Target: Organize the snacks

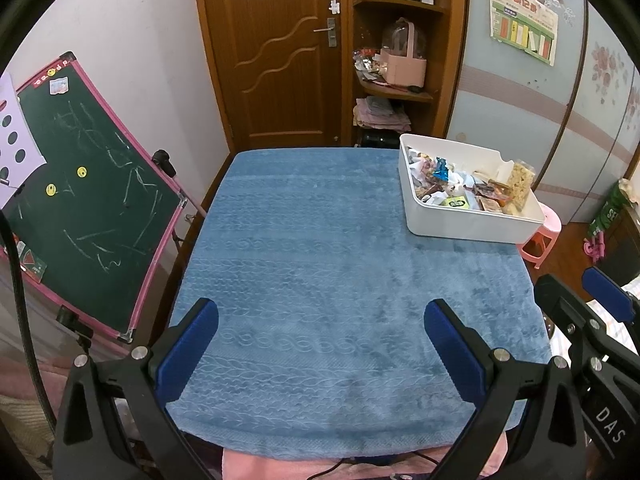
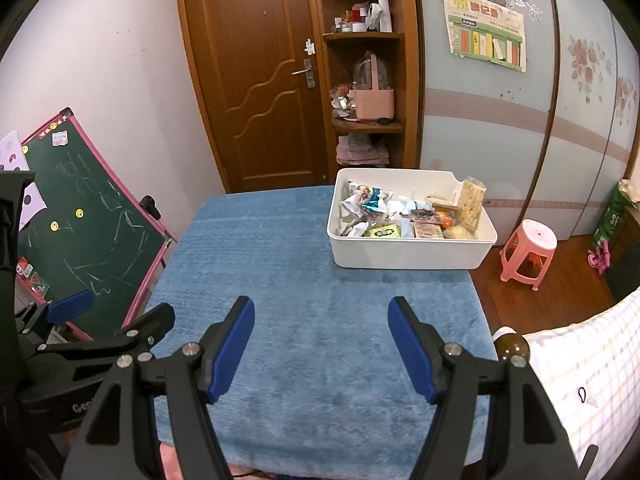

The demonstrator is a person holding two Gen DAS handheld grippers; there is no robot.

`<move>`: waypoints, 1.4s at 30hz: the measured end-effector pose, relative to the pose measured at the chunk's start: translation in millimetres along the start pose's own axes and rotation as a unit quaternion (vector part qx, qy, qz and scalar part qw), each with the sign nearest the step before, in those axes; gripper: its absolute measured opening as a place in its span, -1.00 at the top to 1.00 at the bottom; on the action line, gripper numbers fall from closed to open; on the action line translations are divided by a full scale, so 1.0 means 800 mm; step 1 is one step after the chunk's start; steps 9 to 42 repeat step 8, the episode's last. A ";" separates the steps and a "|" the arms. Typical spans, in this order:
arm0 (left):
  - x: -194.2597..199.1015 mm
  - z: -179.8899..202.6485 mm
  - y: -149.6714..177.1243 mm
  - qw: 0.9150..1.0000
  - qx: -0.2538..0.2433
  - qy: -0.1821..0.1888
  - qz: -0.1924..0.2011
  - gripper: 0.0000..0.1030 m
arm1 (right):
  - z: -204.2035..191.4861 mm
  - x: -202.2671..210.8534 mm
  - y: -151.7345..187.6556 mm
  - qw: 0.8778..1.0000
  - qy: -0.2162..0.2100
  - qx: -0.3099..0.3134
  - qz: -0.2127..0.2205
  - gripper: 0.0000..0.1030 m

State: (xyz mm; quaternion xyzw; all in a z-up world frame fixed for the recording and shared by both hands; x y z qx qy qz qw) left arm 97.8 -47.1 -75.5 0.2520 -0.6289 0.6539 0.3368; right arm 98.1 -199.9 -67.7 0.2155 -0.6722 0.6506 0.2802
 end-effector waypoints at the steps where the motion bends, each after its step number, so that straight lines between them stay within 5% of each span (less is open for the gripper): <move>1: -0.001 0.000 0.000 1.000 -0.001 0.000 -0.001 -0.99 | -0.001 0.000 0.000 1.000 -0.001 0.000 0.000 -0.36; 42: -0.001 -0.002 0.000 1.000 0.001 0.000 -0.004 -0.99 | -0.003 -0.003 0.001 1.000 -0.002 -0.001 -0.004 -0.36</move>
Point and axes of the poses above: each gripper's, at about its wrist camera, not at the fingertips, and x roughly against the way its jaws point, z to its right, y to its underside, the point moved 5 cm from there along -x, roughly the way its jaws point, and after that the axes turned 7 degrees about y, right-handed, at the moved point
